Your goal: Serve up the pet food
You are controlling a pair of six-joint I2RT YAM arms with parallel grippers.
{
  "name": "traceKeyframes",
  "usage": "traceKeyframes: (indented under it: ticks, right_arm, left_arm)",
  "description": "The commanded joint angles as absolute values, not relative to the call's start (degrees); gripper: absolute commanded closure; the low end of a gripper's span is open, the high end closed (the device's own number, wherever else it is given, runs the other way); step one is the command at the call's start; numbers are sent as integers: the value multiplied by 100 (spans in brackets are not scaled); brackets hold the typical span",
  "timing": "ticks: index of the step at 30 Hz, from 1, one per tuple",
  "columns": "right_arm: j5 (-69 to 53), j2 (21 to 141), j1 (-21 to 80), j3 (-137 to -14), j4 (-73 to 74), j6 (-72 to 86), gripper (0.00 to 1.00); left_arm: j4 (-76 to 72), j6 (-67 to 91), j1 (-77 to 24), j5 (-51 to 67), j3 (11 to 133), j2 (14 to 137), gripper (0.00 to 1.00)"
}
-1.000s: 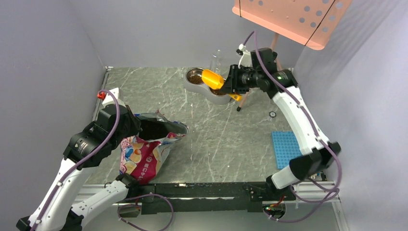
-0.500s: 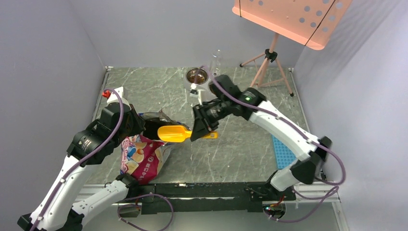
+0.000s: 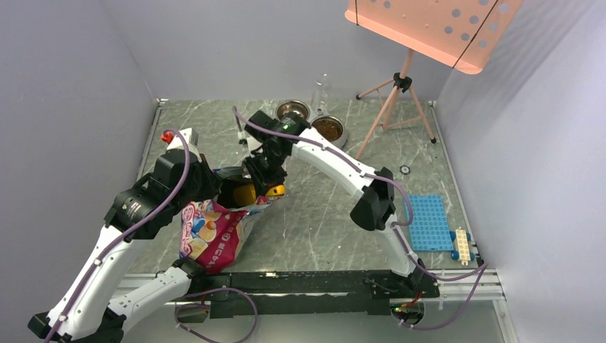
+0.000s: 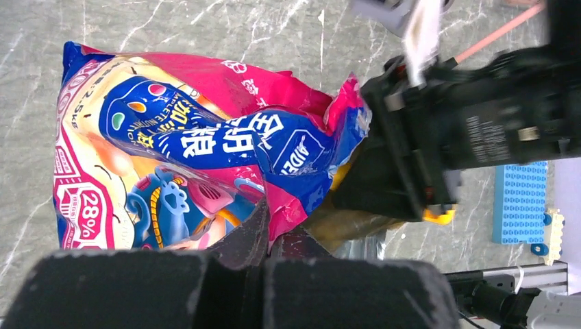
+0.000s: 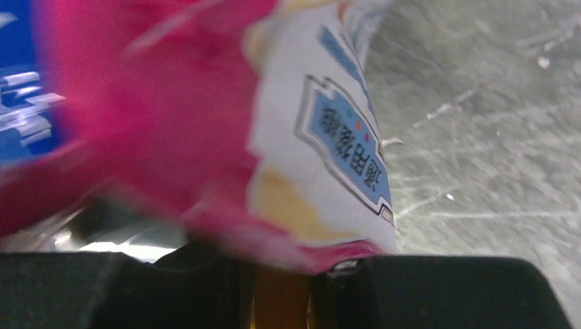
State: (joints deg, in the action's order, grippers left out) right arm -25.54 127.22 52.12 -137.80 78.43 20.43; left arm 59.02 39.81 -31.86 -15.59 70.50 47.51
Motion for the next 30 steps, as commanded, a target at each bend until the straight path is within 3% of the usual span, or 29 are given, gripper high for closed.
traceKeyframes:
  ticks: [1, 5, 8, 11, 16, 22, 30]
  right_arm:
    - [-1222, 12793, 5346, -13233, 7853, 1937, 100]
    - [-1650, 13443, 5685, -13813, 7590, 1758, 100]
    - [-3098, 13710, 5735, -14190, 7068, 1754, 100]
    - [-4769, 13275, 5615, -13584, 5677, 2198, 100]
    - [-6197, 11952, 5127, -11674, 3477, 3344, 100]
    - [-6721, 10543, 4413, -9584, 1559, 4425, 100]
    - [-6344, 10000, 4271, -8675, 1533, 4409, 100]
  left_arm:
    - [5533, 3964, -3203, -1280, 7103, 4700, 100]
    - [5499, 3989, -3200, -1243, 7126, 4784, 100]
    - [5512, 3995, -3203, -1222, 7219, 4890, 100]
    - [5581, 3954, -3202, -1267, 7355, 4980, 100]
    - [5696, 3996, -3195, -1406, 7331, 4846, 100]
    - [5921, 4033, -3202, -1804, 7345, 4624, 100]
    - [6045, 4106, -3206, -2101, 7324, 4423, 100]
